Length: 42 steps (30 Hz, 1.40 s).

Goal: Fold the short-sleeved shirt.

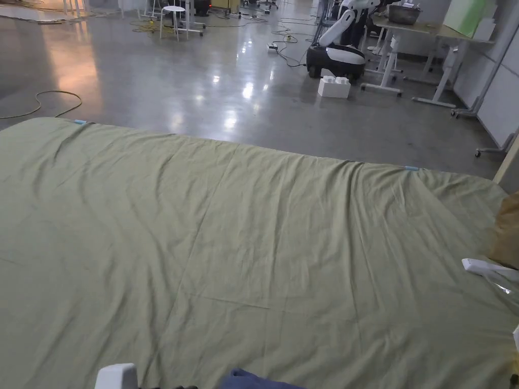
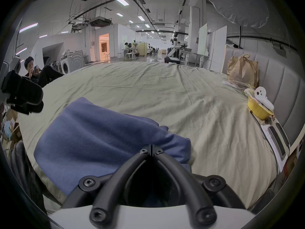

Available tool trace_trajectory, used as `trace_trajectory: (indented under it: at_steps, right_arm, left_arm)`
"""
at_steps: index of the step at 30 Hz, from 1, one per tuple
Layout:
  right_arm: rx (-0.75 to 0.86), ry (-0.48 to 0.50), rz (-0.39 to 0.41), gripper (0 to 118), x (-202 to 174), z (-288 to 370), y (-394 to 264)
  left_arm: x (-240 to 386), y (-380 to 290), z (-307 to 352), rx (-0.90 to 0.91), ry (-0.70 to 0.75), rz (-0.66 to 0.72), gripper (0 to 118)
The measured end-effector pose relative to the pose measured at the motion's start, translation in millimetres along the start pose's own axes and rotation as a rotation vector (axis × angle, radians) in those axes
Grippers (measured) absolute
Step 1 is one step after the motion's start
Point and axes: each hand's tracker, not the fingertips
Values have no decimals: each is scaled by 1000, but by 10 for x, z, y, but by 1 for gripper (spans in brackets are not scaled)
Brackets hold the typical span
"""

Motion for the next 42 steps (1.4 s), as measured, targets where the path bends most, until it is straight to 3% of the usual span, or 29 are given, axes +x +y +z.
trace_trajectory:
  at_steps: [4, 13, 17, 18, 20, 23, 28, 37, 42]
  right_arm:
    - [7, -6, -7, 2, 52, -18, -46]
    - [9, 1, -29, 2, 145, -15, -90]
    - [9, 8, -32, 2, 162, -16, -91]
    - [9, 12, -35, 2, 172, -15, -93]
    - [9, 15, -39, 2, 185, -17, -96]
    - [9, 26, -38, 2, 194, -18, -92]
    - [5, 30, -19, 2, 176, -15, -58]
    - [67, 15, 44, 2, 194, 47, 311]
    - [158, -18, 20, 2, 367, 75, 815]
  left_arm:
    - [-43, -17, -231, -105, -146, 96, 85]
    - [98, -43, -998, -390, -336, 116, 86]
    - [134, -92, -1206, -409, -408, 152, 84]
    - [123, -87, -1232, -407, -408, 163, 81]
    - [63, -81, -1252, -405, -406, 180, 55]
    - [-50, -134, -1249, -412, -423, 233, 38]
    - [-25, -203, -1148, -370, -431, 252, 30]
    - [-212, -76, -744, -313, -461, 330, 29]
    - [-588, 215, -299, -267, -424, 345, 29]
